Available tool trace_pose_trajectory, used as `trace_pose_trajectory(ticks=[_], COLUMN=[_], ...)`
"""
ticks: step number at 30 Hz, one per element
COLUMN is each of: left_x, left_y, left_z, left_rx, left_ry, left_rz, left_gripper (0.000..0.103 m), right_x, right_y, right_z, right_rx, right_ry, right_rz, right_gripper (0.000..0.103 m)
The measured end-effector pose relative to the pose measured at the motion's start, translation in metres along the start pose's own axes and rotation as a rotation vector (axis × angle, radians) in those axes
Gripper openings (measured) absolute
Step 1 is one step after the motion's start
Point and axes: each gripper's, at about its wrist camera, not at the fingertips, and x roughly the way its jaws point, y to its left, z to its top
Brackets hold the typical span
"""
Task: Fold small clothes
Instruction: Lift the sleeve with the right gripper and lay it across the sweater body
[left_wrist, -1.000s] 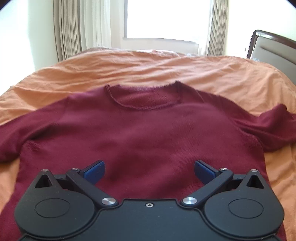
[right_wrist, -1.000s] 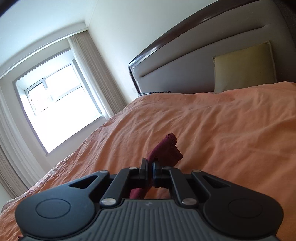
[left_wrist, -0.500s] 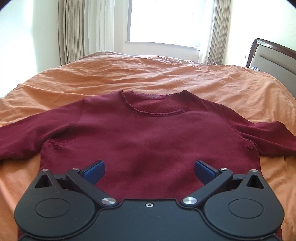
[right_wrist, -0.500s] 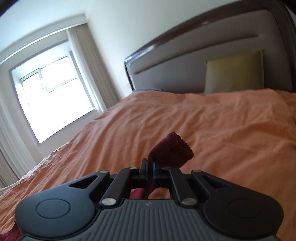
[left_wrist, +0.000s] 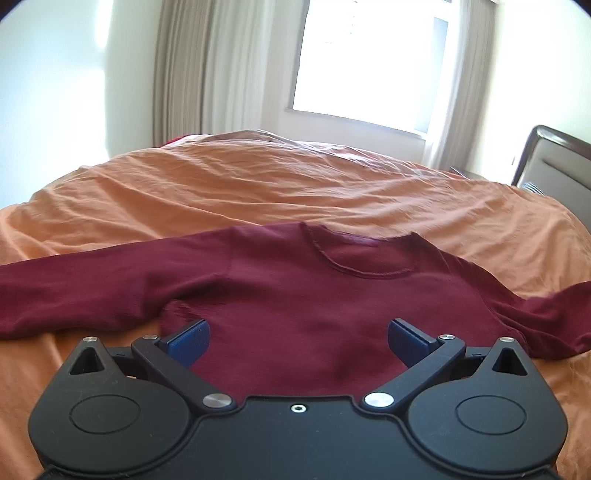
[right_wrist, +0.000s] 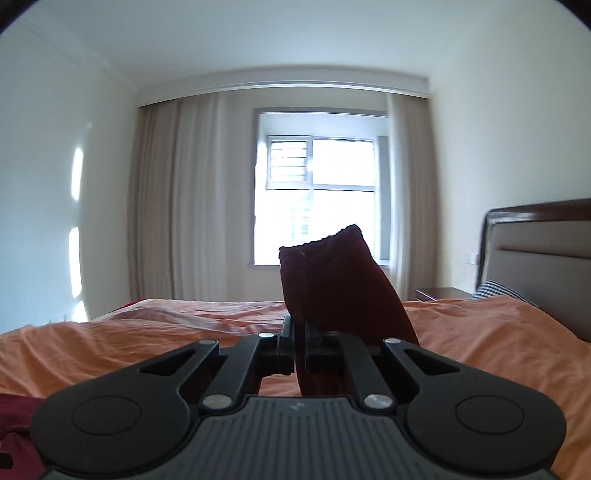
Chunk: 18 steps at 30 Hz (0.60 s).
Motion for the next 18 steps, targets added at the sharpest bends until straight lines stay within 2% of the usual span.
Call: trace_pose_trajectory(ticks=[7,13,18], left_x=[-0.020,-0.032,-0.034], left_y=[0.056,0.102,0.124], left_z=[0.003,0.000,-0.008], left_rx=[-0.069,-0.130,-0.161], left_ry=[-0.025,-0.031,-0.026], left_rz=[0.099,0.174,0.207], left_gripper=[0.102,0.102,0.102], right_x=[0.021,0.027,0.024], right_y=[0.120,0.204,0.243], right_z=[-0.031,-0.091,-0.137], right_rx=[-0.028,-0.173,-0.293], right_ry=[0.083,0.193,0.273], right_rz=[0.225,0.311,0.335], right_gripper=[0.005,0.005,0.006])
